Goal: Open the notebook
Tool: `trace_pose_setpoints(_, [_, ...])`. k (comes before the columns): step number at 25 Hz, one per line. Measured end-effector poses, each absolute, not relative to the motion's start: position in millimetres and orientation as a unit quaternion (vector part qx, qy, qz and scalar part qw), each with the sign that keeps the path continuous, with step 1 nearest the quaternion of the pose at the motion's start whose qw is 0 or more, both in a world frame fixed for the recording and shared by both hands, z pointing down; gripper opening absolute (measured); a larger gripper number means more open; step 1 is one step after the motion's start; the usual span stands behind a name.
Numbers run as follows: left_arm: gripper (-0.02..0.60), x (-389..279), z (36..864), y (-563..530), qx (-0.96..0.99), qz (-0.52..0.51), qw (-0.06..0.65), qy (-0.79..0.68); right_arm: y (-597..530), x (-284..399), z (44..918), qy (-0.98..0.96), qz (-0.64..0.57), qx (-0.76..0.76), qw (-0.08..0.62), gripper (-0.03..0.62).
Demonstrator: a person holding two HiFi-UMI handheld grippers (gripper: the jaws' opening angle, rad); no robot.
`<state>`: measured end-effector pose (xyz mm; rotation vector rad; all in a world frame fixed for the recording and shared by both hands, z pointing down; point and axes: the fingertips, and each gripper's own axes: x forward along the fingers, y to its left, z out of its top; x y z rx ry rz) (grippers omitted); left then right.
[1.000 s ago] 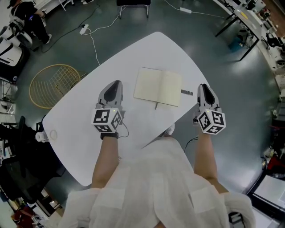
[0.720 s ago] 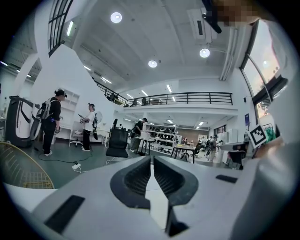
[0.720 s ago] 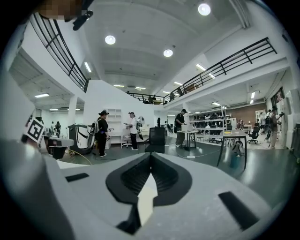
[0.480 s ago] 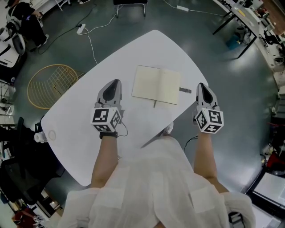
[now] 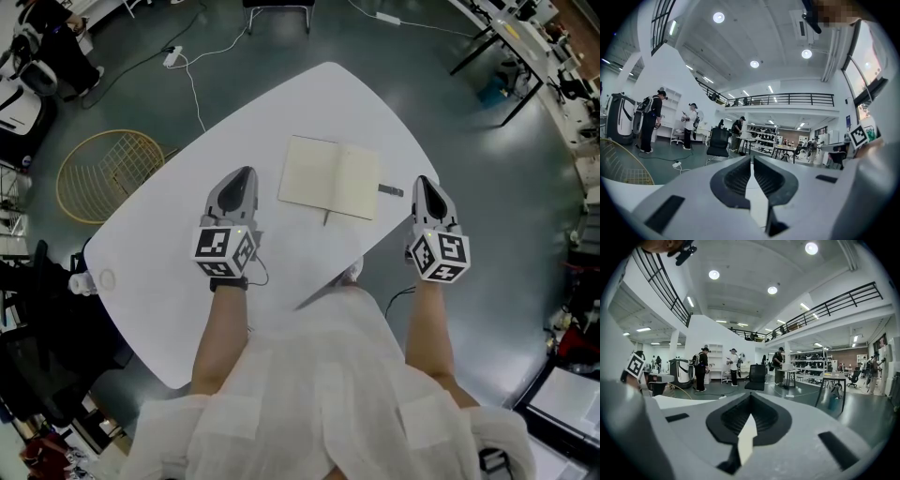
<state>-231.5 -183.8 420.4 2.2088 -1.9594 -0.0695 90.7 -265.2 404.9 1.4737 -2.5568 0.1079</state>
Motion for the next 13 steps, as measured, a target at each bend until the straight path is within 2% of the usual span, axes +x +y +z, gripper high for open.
trace_pose_setpoints(13, [0.020, -228.6, 424.9, -184.0, 0.746, -0.021, 0.096, -0.659, -265.0, 95.0, 413.9, -0.858, 0.039, 0.501, 0.108, 0.002])
